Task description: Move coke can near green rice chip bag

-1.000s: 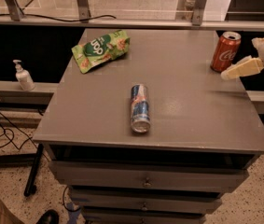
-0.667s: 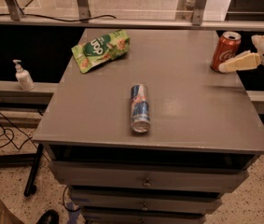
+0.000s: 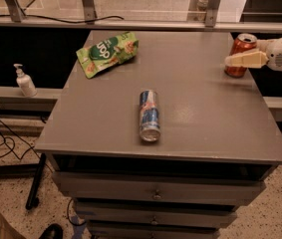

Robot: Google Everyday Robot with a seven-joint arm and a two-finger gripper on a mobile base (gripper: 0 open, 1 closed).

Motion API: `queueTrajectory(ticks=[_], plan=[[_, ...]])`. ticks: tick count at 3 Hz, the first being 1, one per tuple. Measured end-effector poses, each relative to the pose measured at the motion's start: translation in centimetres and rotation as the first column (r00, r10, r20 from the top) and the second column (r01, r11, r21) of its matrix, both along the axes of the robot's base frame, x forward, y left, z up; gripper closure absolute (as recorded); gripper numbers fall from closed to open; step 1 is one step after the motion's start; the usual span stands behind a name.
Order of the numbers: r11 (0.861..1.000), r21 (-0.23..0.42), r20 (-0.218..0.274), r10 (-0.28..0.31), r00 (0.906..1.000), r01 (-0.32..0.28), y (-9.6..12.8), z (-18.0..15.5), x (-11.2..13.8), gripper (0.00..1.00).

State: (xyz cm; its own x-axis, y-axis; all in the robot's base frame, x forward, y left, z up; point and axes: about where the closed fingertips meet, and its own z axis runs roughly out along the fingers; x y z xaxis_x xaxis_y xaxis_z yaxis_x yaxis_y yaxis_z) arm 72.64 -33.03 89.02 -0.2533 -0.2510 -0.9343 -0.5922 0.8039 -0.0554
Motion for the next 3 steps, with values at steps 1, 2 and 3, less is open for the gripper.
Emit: queueTrajectory(ticks=[1,2,3], plan=[[1.000,0.020,-0.012,0.013,0.9998,-0.013,0.7,-0.5,0.4,0.42],[0.998,0.029,-0.004,0.064,0.9979,-0.064,2.3,0.0,0.4,0.65],[0.988,0.039,0.041,0.145,0.9885,-0.147,5.5,1.9,1.0,0.88]])
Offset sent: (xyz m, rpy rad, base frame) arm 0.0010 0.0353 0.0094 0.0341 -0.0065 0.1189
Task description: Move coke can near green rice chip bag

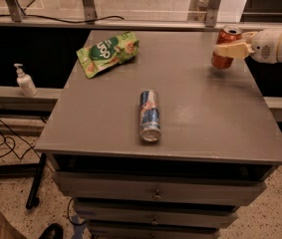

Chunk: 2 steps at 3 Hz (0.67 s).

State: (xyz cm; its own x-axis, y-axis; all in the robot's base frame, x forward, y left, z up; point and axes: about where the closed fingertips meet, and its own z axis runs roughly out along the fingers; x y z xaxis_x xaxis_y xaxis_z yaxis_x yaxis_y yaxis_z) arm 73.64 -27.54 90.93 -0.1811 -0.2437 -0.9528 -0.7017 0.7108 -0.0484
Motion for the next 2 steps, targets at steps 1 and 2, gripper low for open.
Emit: queueTrajectory(ticks=[1,2], plan=[[1.000,0.000,-0.003,0.001,1.0000,-0.001,0.13,-0.15,0.07,1.00],[1.000,0.000,-0.003,0.001,1.0000,-0.001,0.14,-0.14,0.08,1.00]])
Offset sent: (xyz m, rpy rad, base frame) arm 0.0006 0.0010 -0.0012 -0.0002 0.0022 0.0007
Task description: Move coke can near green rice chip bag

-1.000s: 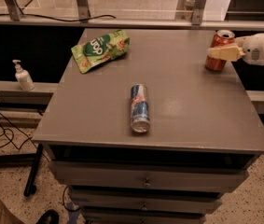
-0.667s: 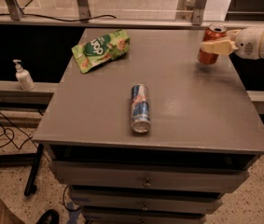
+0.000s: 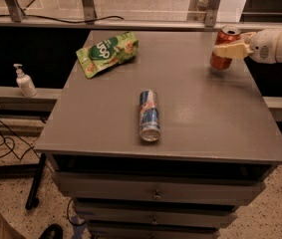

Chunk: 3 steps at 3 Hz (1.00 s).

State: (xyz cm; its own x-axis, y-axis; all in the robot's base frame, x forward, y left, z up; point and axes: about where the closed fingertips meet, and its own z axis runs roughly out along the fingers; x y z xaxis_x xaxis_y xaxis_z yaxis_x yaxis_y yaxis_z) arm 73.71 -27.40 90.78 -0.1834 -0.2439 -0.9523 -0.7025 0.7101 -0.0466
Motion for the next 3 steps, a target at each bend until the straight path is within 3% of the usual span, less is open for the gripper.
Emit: queueTrajectory(ticks=[1,2,3], plan=[[1.000,0.023,0.028,0.012,0.9995,-0.013,2.3,1.6,1.7,1.00],[0.997,0.039,0.035,0.064,0.9973,-0.066,6.7,2.8,3.5,1.00],[0.989,0.041,0.038,0.142,0.9891,-0.144,11.5,3.5,4.2,1.00]])
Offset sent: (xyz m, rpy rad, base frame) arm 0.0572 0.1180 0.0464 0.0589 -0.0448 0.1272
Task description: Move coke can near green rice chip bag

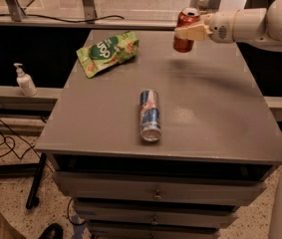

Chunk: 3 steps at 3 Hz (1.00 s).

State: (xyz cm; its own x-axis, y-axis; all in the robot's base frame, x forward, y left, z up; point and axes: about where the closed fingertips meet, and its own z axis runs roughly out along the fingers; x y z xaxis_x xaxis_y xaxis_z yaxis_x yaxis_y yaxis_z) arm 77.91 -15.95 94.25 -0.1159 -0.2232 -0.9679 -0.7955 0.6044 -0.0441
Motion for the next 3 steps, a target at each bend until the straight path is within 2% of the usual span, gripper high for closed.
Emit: queueTrajectory(ticks=[1,3], plan=[[0.998,-0.005,-0.009,0.068,0.9976,-0.068,4.1,-0.7,0.1,1.00],[0.988,-0.019,-0.011,0.153,0.9882,-0.153,9.9,-2.3,0.4,1.00]])
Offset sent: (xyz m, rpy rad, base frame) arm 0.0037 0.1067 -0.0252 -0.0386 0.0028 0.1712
